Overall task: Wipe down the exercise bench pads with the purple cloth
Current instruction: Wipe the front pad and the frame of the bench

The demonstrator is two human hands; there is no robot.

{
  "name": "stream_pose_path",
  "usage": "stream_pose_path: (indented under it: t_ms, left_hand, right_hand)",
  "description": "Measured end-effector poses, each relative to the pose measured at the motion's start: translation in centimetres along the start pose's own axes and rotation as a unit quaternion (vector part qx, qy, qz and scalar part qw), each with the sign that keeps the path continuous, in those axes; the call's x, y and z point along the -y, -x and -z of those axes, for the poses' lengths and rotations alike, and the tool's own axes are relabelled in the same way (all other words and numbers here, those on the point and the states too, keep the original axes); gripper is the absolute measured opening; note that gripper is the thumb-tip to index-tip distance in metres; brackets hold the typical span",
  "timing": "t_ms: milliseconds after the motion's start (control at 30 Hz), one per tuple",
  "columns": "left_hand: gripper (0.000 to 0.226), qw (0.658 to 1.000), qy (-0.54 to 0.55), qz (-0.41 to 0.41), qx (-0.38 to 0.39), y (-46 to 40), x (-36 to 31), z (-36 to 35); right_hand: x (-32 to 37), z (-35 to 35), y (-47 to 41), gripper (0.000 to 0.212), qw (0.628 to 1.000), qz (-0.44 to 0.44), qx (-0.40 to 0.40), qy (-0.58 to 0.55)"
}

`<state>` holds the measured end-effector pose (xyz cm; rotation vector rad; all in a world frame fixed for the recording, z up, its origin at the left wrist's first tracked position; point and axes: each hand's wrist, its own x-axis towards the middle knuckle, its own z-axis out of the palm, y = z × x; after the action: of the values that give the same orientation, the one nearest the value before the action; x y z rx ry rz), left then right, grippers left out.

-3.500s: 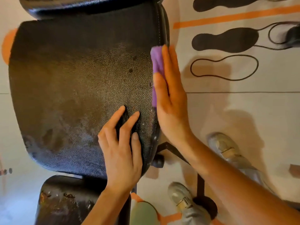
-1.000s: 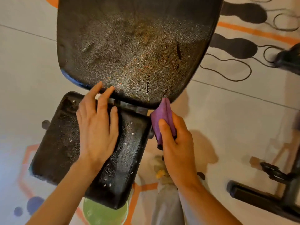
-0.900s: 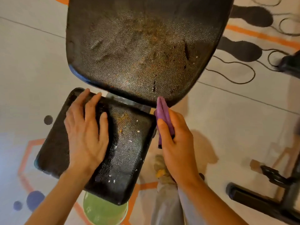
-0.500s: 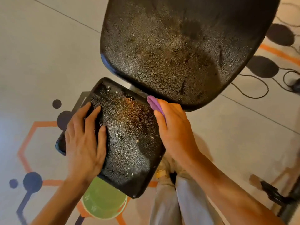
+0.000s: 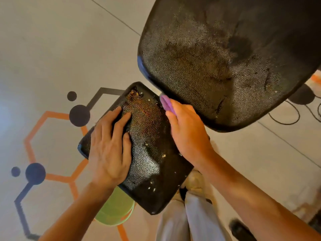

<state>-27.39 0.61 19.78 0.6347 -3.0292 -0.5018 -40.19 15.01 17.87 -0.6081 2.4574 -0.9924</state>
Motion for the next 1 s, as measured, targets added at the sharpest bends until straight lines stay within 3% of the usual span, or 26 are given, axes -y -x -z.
stream_pose_path:
  t_ms: [133,267,367,667,800,933,1000]
  left_hand:
    - [0.045,1.000,-0.006,-0.002,0.002,0.0,0.0,0.0]
    - [0.044,1.000,-0.003,-0.009,0.002,-0.1,0.0,0.1]
    - [0.043,1.000,-0.001,-0.009,-0.002,-0.1,0.2,0.0]
    - [0.045,1.000,0.002,0.002,-0.004,0.0,0.5,-0.5]
    - [0.045,1.000,0.017,-0.008,0.005,0.1,0.8,-0.4]
    - [0.045,1.000,0.011,-0.006,0.011,0.2,0.9,-0.7]
    - [0.045,1.000,0.007,-0.004,0.006,0.3,0.9,-0.8]
  right_hand:
    - [3.9,-2.7,-6.2,0.037,0.999,0.012,0.031,-0.023]
    - [0.0,0.8,-0.4,0.038,0.999,0.028,0.025,-0.008]
    - [-1.7,2.8,2.8,0.039,0.999,-0.026,0.028,-0.003]
    - [5.8,-4.3,-7.3,0.026,0.997,0.072,0.016,0.037]
    - [2.7,-0.7,-2.3,0.038,1.000,0.008,0.015,-0.001]
    - [0.8,3.0,2.3,0.039,0.994,-0.050,0.058,0.076]
    - [1.0,4.2,3.0,0.036,0.991,-0.081,0.039,0.101]
